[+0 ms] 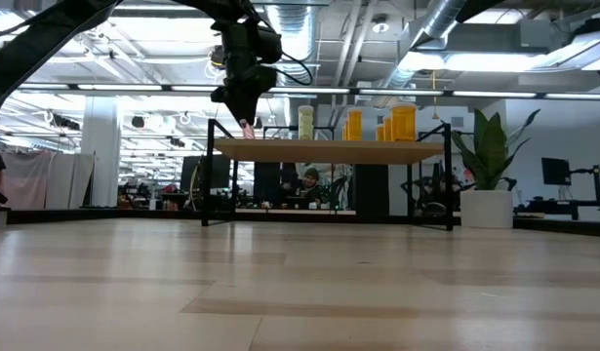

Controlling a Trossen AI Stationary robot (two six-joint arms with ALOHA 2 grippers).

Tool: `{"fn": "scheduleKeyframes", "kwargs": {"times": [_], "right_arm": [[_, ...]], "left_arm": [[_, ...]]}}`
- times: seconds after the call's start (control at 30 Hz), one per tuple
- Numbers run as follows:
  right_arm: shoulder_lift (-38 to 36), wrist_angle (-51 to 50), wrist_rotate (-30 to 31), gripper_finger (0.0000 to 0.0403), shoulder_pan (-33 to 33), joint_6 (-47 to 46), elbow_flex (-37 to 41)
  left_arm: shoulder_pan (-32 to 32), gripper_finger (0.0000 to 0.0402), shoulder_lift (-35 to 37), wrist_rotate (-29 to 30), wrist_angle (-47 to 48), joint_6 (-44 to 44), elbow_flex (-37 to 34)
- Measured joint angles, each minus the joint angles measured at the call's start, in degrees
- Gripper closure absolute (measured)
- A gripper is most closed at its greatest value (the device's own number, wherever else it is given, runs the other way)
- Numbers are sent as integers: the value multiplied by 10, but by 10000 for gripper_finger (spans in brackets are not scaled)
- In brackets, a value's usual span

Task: Pick and place medicine bottles onto shelf by color
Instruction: Put the top pink pill bottle to the top on the shelf

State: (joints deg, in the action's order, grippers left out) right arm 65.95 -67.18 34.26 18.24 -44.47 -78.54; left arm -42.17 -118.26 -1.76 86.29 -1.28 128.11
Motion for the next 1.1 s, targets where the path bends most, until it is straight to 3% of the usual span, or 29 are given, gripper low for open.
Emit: {"fn": "scheduleKeyframes", "kwargs": {"times": [0.67, 0.9, 1.1], "right_arm": [[0, 0, -4, 101, 0, 10, 0], [0, 0, -14, 101, 0, 10, 0], [0, 3, -15, 101, 0, 10, 0]], "left_arm": [[-2, 254, 0, -3, -23, -12, 1], [-3, 254, 1, 18, -32, -28, 69], [-9, 255, 62, 25, -17, -37, 49]]}}
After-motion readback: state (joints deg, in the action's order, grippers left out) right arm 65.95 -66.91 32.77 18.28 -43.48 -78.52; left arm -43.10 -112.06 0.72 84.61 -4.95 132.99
